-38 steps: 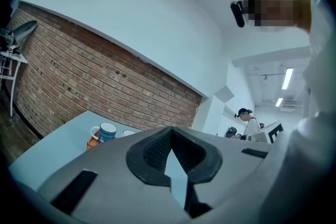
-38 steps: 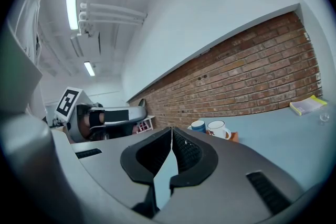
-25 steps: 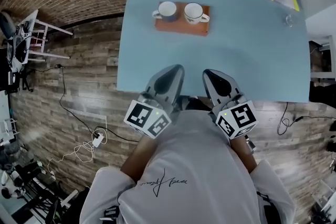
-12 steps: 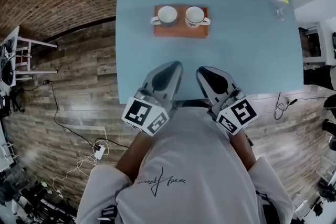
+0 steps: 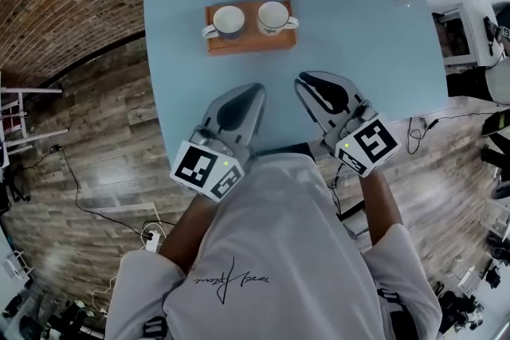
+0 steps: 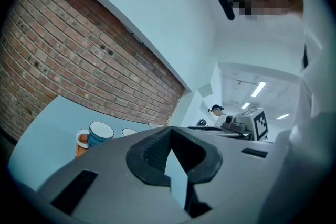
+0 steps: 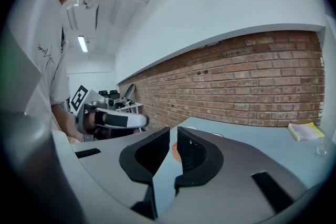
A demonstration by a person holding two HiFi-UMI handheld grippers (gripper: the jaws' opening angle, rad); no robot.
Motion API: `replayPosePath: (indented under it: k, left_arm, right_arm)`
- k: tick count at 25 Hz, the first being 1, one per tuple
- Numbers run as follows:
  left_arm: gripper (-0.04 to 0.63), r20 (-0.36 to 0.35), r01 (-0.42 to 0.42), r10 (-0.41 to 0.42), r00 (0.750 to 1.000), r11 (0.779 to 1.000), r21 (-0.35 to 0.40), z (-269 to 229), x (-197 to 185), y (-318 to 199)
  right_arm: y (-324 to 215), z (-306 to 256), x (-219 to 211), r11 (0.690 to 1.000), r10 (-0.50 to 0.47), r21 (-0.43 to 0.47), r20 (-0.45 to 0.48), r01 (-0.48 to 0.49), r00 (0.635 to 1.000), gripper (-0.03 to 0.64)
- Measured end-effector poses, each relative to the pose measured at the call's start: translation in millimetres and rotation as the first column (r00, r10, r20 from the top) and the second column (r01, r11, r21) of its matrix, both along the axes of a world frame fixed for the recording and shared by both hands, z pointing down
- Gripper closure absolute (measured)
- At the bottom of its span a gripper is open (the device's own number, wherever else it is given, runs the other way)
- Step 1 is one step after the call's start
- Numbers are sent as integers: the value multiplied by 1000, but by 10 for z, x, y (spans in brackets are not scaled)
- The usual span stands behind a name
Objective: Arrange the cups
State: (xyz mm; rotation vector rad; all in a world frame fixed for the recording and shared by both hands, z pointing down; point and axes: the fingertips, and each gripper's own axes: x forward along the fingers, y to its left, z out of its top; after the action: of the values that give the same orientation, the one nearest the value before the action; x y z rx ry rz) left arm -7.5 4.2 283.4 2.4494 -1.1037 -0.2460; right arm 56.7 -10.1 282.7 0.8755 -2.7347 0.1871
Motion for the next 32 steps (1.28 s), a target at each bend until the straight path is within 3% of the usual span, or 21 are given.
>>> replayPosePath:
  k: [12, 18, 20, 25, 32]
  left_arm:
    - [586, -14, -3, 3, 1000, 1000, -18, 44, 150, -292]
    - [586, -9, -8, 8, 1000, 999, -49, 146, 212, -357]
    - [586, -4, -4, 4, 1000, 998, -58, 177, 217, -382]
    - [586, 1, 9, -8, 1000, 998, -68, 213, 207, -402]
    - [586, 31, 11, -9, 999, 996, -88, 311, 205, -427]
  right_arm:
    - [-742, 383, 188, 998, -65, 14, -110, 67, 992, 591]
    - [-979, 591, 267, 997, -71, 10, -132, 73, 989, 584]
    - [-1045, 673, 288, 997, -76, -6, -136, 76, 988, 532]
    - [-1201, 839, 338, 997, -73, -48, -106, 68, 992, 525]
    - [-1338, 1119, 312, 989, -144, -10, -236, 146, 961, 485]
